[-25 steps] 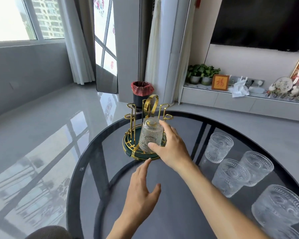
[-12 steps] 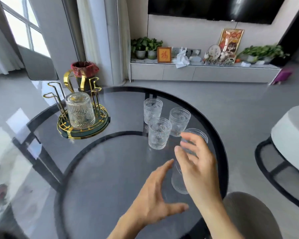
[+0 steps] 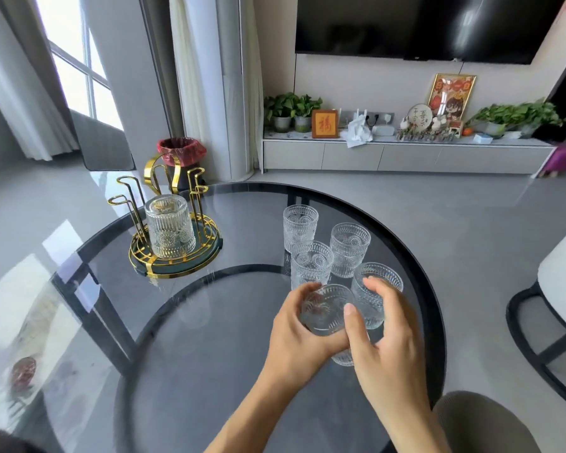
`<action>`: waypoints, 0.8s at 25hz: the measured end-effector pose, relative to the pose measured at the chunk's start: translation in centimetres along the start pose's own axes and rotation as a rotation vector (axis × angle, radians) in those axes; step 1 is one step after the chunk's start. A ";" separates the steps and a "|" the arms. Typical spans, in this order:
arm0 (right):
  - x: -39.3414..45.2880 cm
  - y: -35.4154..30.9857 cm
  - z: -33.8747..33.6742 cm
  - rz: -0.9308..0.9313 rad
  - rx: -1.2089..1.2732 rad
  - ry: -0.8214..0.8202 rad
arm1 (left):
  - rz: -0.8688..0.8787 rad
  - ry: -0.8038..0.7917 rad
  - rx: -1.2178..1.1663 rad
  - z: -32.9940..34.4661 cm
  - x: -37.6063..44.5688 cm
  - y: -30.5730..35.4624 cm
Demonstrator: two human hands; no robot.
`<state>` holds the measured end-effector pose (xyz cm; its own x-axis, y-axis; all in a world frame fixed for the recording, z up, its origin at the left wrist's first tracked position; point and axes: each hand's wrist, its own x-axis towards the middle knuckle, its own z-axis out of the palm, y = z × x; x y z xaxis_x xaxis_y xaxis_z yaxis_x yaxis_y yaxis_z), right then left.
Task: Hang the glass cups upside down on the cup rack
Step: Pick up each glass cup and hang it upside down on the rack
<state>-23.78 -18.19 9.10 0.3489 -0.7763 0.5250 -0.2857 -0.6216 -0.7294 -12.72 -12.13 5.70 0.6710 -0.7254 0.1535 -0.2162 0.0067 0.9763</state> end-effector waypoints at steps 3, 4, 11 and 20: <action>-0.5 -0.8 2.0 0.253 0.355 -0.062 | -0.002 0.114 -0.097 -3.5 0.9 0.6; -0.3 -1.4 2.6 0.426 0.591 -0.121 | -0.001 0.147 -0.162 -4.5 1.2 0.9; 3.2 -5.7 9.2 0.942 1.404 -0.506 | 0.046 0.308 -0.342 -9.7 2.9 2.8; 15.0 -11.6 15.3 0.439 0.716 -0.170 | 0.320 0.482 0.511 -21.0 9.6 5.4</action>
<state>-1.55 -21.06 18.72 0.4842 -0.8693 0.0993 0.1861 -0.0086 -0.9825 7.40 -4.61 15.68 0.7301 -0.3606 0.5805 -0.6737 -0.2378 0.6997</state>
